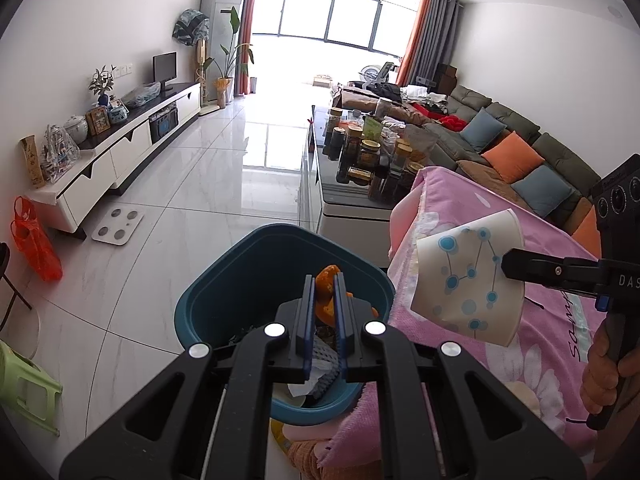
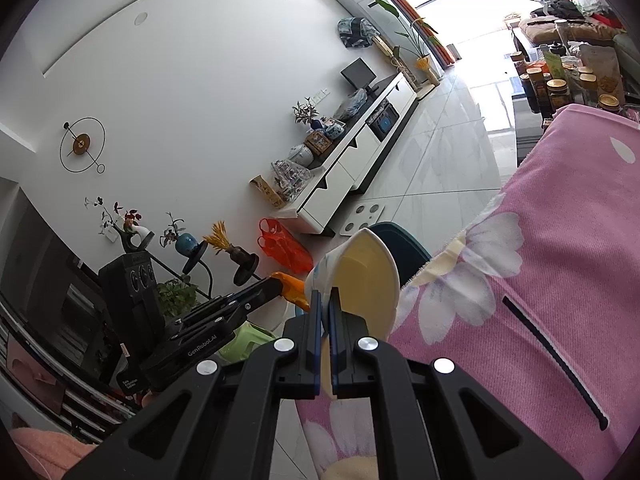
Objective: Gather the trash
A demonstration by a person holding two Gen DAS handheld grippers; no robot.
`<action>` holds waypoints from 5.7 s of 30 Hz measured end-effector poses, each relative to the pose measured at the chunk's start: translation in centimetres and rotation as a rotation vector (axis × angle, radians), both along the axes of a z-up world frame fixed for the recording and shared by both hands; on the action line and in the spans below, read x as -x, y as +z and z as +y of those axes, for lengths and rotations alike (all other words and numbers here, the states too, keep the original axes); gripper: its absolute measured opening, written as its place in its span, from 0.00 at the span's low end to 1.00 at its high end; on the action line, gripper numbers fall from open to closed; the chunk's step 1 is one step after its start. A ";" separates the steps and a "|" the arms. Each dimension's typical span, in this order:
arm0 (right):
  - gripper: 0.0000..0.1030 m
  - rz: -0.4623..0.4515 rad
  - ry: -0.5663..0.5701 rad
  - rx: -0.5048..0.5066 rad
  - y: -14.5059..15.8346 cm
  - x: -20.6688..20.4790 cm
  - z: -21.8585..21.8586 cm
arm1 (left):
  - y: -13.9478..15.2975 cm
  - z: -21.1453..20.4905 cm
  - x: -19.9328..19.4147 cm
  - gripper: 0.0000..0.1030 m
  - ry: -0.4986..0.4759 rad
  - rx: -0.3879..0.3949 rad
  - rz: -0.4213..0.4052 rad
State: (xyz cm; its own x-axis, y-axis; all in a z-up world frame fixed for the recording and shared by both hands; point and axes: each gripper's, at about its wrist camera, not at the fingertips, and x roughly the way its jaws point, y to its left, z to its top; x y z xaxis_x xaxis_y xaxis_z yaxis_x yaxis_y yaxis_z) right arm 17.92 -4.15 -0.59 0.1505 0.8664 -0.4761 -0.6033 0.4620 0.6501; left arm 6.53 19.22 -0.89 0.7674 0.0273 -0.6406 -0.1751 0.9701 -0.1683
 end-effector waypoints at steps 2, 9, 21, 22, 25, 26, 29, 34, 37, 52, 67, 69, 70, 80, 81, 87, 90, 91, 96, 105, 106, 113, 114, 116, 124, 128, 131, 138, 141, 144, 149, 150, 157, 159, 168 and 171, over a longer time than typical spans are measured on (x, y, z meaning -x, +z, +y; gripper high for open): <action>0.03 0.002 0.003 0.003 -0.1 0.0 0.3 | -0.1 0.2 -0.1 0.09 0.006 0.000 0.002; 0.03 0.005 0.018 0.015 -0.4 -0.3 1.5 | -0.5 0.3 -0.6 0.09 0.020 0.000 0.011; 0.03 0.029 0.024 0.023 -0.8 -0.9 3.1 | -1.3 0.6 -1.3 0.09 0.035 0.007 0.027; 0.03 0.028 0.024 0.025 -0.8 -0.9 3.3 | -1.3 0.6 -1.3 0.09 0.036 0.007 0.028; 0.03 0.029 0.028 0.029 -0.7 -1.1 3.8 | -1.5 0.8 -1.5 0.09 0.040 0.008 0.032; 0.03 0.030 0.029 0.031 -0.8 -1.1 3.9 | -1.5 0.9 -1.5 0.09 0.042 0.010 0.033; 0.03 0.031 0.035 0.035 -0.9 -1.2 4.4 | -1.7 1.1 -1.8 0.09 0.048 0.013 0.036; 0.03 0.037 0.037 0.042 -1.1 -1.4 5.1 | -2.0 1.4 -2.1 0.09 0.056 0.015 0.041; 0.03 0.042 0.037 0.045 -1.2 -1.6 5.5 | -2.2 1.7 -2.2 0.09 0.060 0.015 0.044; 0.03 0.083 0.021 0.078 -2.8 -2.7 7.6 | -3.5 1.1 -3.5 0.09 0.082 -0.006 0.083; 0.03 0.102 0.024 0.105 -3.7 -3.3 9.2 | -4.6 1.6 -4.8 0.09 0.092 0.001 0.113; 0.03 0.103 0.024 0.109 -3.8 -3.4 9.5 | -4.8 1.8 -4.8 0.09 0.093 0.003 0.117; 0.03 0.102 0.025 0.112 -3.9 -3.4 9.5 | -4.9 1.9 -4.9 0.09 0.093 0.004 0.120; 0.05 0.093 0.032 0.165 -4.4 -3.7 11.7 | -6.4 2.3 -5.7 0.10 0.098 0.008 0.151; 0.05 0.092 0.037 0.174 -4.4 -3.7 12.1 | -6.6 2.3 -5.9 0.10 0.099 0.009 0.153; 0.17 0.089 0.025 0.204 -4.8 -4.1 12.5 | -7.7 2.7 -6.7 0.33 0.106 0.032 0.167; 0.18 0.077 0.022 0.201 -4.5 -3.9 11.8 | -7.7 2.7 -6.6 0.34 0.109 0.043 0.159; 0.18 0.068 0.019 0.201 -4.2 -3.7 11.5 | -7.5 2.7 -6.4 0.37 0.107 0.047 0.149; 0.40 -0.008 -0.008 0.191 -2.4 -2.0 8.8 | -5.5 1.7 -4.7 0.48 0.085 0.043 0.071; 0.82 -0.208 -0.153 0.214 0.5 3.0 0.3 | -1.1 -2.9 1.5 0.95 0.005 -0.029 -0.142; 0.84 -0.231 -0.179 0.219 0.7 3.6 -0.7 | -0.9 -3.6 2.0 0.95 -0.004 -0.032 -0.153; 0.94 -0.406 -0.426 0.320 1.2 8.7 -8.0 | 0.4 -9.4 4.4 0.95 -0.061 -0.067 -0.222; 0.94 -0.423 -0.459 0.337 1.1 9.4 -8.8 | 0.5 -10.3 4.6 0.95 -0.068 -0.070 -0.232; 0.94 -0.456 -0.536 0.355 1.3 10.5 -10.5 | 0.7 -11.9 4.8 0.95 -0.084 -0.077 -0.250; 0.94 -0.576 -0.773 0.400 1.5 14.7 -16.9 | 1.6 -16.4 5.9 0.95 -0.105 -0.132 -0.345; 0.94 -0.615 -0.852 0.412 1.4 16.5 -18.3 | 1.8 -18.4 6.5 0.95 -0.102 -0.169 -0.373; 0.94 -0.638 -0.880 0.426 1.4 17.2 -18.6 | 1.8 -19.2 6.9 0.95 -0.104 -0.187 -0.400; 0.94 -0.666 -0.923 0.409 1.7 19.0 -19.8 | 1.8 -20.0 7.8 0.95 -0.121 -0.188 -0.428; 0.94 -0.672 -0.934 0.412 1.8 19.5 -19.9 | 1.9 -20.5 8.2 0.95 -0.128 -0.195 -0.440; 0.94 -0.673 -0.955 0.408 1.9 19.8 -20.2 | 2.0 -20.7 8.5 0.95 -0.134 -0.196 -0.451; 0.94 -0.666 -0.978 0.398 2.1 20.2 -20.7 | 2.2 -21.1 8.9 0.95 -0.137 -0.204 -0.466; 0.94 -0.667 -0.982 0.399 2.1 20.2 -20.7 | 2.2 -21.1 8.9 0.95 -0.138 -0.203 -0.468; 0.94 -0.681 -1.003 0.398 2.4 20.7 -21.2 | 2.2 -21.3 9.4 0.95 -0.148 -0.203 -0.479; 0.94 -0.682 -1.003 0.398 2.4 20.7 -21.2 | 2.2 -21.4 9.4 0.95 -0.151 -0.201 -0.478; 0.94 -0.685 -1.011 0.398 2.6 20.6 -21.5 | 2.3 -21.8 9.5 0.95 -0.157 -0.206 -0.489; 0.94 -0.685 -1.013 0.395 2.6 20.6 -21.6 | 2.4 -21.7 9.5 0.95 -0.156 -0.206 -0.490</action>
